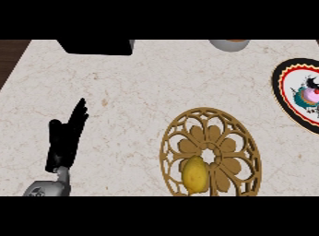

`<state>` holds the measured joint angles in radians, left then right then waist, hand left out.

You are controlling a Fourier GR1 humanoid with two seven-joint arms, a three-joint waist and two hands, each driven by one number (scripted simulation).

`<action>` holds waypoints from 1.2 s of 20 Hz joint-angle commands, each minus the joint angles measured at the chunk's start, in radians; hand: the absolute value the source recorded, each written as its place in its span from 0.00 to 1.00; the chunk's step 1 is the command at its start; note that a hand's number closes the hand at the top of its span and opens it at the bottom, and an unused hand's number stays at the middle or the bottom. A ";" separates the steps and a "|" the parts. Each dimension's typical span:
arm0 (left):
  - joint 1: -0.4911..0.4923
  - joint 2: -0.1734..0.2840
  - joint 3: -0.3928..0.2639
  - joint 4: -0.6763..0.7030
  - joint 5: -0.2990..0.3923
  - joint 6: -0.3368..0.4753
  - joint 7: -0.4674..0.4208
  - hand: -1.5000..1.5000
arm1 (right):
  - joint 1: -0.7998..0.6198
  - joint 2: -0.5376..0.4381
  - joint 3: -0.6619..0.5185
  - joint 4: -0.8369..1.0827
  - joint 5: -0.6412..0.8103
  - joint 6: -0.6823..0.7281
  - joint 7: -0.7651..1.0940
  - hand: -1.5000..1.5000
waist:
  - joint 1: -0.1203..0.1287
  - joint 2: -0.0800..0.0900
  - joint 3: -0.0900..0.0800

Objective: Pick the cupcake from the placemat and place it in the plate

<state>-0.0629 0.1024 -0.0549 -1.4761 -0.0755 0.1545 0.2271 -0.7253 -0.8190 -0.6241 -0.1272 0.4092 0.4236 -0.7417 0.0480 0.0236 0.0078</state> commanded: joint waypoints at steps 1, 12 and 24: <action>-0.028 -0.011 -0.001 0.026 -0.012 0.013 0.012 0.50 | 0.032 0.010 0.004 -0.019 -0.006 0.094 -0.085 0.00 | -0.008 -0.002 -0.001; -0.049 0.016 0.036 0.052 0.017 -0.025 -0.010 0.50 | 0.051 0.069 0.029 -0.034 0.015 -0.086 -0.057 0.00 | 0.000 0.002 -0.001; 0.000 -0.021 -0.014 0.029 -0.032 0.010 -0.037 0.50 | 0.108 0.043 0.013 -0.010 0.012 -0.173 -0.066 0.00 | 0.014 0.008 0.002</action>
<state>-0.0785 0.0923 -0.0548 -1.4566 -0.0884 0.1531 0.2223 -0.6490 -0.7837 -0.6032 -0.1463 0.4236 0.2918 -0.7873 0.0581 0.0277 0.0083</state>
